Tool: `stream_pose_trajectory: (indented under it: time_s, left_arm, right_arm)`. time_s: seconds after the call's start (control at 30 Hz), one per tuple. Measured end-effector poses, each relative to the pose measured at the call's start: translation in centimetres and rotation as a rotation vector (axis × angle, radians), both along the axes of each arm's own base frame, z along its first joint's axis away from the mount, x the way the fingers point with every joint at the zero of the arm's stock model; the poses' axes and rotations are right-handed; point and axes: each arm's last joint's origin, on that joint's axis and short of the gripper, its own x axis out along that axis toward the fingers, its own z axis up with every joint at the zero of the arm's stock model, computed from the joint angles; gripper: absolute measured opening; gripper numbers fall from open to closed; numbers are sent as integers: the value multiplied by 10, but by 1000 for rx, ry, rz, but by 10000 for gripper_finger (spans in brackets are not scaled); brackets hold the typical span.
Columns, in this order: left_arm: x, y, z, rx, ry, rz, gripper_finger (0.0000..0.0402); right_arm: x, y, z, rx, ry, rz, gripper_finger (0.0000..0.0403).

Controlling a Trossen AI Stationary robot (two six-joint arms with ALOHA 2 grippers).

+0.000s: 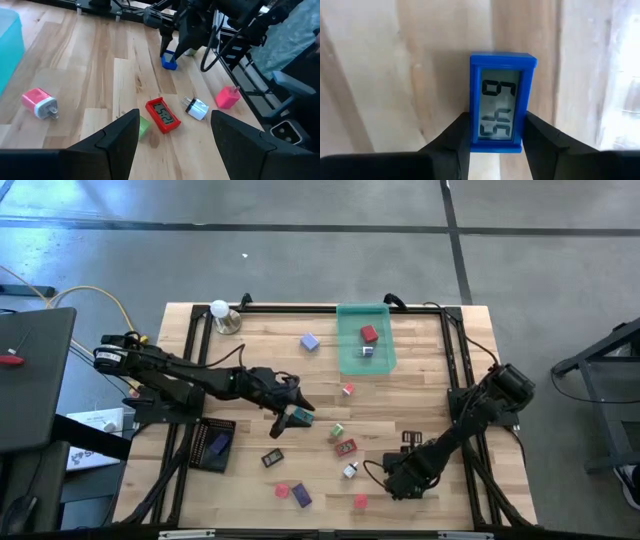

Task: Pick & Place Office items
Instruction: Put the top blue digital timer into the black bin

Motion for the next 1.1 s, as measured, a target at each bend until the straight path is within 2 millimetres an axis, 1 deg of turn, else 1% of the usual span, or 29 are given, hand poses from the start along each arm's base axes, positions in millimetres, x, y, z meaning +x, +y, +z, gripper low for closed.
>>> stream_pose_trajectory:
  time_s: [0.1,0.23,0.33,0.4,0.53,0.6,0.77,0.83,0.93,1.0,1.1]
  left_arm:
    - [0,-1,0,21,-4,30,239]
    - [0,-1,0,30,-5,47,239]
    - [0,-1,0,29,-5,47,239]
    - [0,-1,0,29,-5,47,239]
    - [0,-1,0,28,-5,47,239]
    - [0,-1,0,30,-10,46,239]
    - [0,-3,1,97,-34,21,241]
    - [0,-6,1,121,-40,28,250]
    - [0,-9,2,175,-58,60,281]
    - [0,-11,3,207,-76,83,307]
    - [0,-12,3,242,-86,88,338]
  right_arm:
    - [-1,-10,3,-59,15,-14,127]
    - [2,-21,18,-48,-19,-21,127]
    - [3,-27,29,-70,-74,-21,127]
    - [4,-32,38,-113,-148,-8,127]
    - [13,-45,48,-235,-267,6,127]
    - [21,-51,53,-292,-328,21,127]
    - [40,-63,57,-369,-407,120,127]
    - [46,-68,58,-390,-420,170,127]
    - [52,-75,60,-458,-431,224,127]
    - [56,-79,65,-502,-474,213,127]
    - [64,-81,74,-563,-584,177,127]
